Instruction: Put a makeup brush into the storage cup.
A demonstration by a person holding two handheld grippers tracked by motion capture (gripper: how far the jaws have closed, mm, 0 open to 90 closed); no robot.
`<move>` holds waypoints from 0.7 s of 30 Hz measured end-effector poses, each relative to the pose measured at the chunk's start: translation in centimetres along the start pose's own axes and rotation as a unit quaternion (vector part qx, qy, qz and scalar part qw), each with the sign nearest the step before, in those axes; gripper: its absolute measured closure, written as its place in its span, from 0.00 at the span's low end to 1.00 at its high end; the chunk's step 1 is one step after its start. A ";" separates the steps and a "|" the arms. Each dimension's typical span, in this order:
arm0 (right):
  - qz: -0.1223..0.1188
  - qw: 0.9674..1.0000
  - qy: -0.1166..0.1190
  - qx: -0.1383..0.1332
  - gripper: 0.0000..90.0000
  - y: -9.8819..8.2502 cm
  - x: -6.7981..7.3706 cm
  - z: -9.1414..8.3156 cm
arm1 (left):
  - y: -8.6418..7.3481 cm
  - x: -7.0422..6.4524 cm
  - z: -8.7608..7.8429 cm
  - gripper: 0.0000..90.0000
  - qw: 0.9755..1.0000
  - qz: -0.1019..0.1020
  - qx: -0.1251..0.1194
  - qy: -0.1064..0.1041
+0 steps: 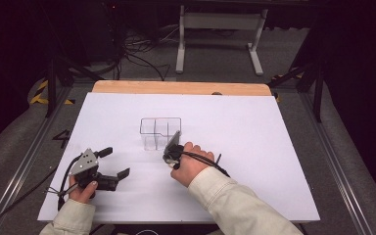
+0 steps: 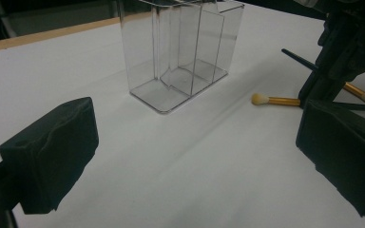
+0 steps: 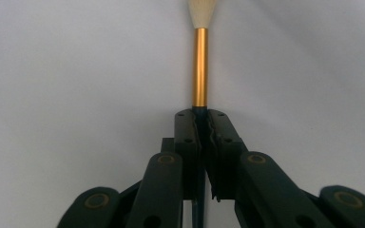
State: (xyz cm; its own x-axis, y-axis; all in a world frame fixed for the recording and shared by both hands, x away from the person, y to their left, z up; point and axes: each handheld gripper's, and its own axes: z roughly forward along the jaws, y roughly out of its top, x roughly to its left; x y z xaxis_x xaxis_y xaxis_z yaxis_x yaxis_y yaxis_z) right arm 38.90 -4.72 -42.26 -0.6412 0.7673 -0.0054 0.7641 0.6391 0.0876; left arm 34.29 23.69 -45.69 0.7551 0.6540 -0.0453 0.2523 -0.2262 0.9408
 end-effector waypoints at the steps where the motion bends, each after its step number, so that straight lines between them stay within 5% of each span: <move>1: 0.001 1.000 0.003 -0.002 0.93 0.0 -0.1 0.0 | 0.0 0.0 0.0 0.01 1.000 0.000 0.000 0.000; 7: 0.000 0.999 0.028 -0.029 0.93 -0.3 0.2 -1.3 | 0.0 0.0 0.0 0.01 1.000 -0.003 0.000 -0.002; 21: -0.013 0.994 0.037 -0.104 0.93 -0.9 -0.4 -5.1 | 0.0 -0.1 0.1 0.01 1.000 -0.003 0.001 -0.004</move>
State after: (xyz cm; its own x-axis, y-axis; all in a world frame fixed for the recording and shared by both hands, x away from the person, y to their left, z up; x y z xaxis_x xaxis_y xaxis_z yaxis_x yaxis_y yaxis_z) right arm 38.13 -5.82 -37.22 -0.6694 0.7403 0.0623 0.7215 0.6278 0.2920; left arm 34.32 23.57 -45.77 0.7588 0.6491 -0.0537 0.2582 -0.2242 0.9397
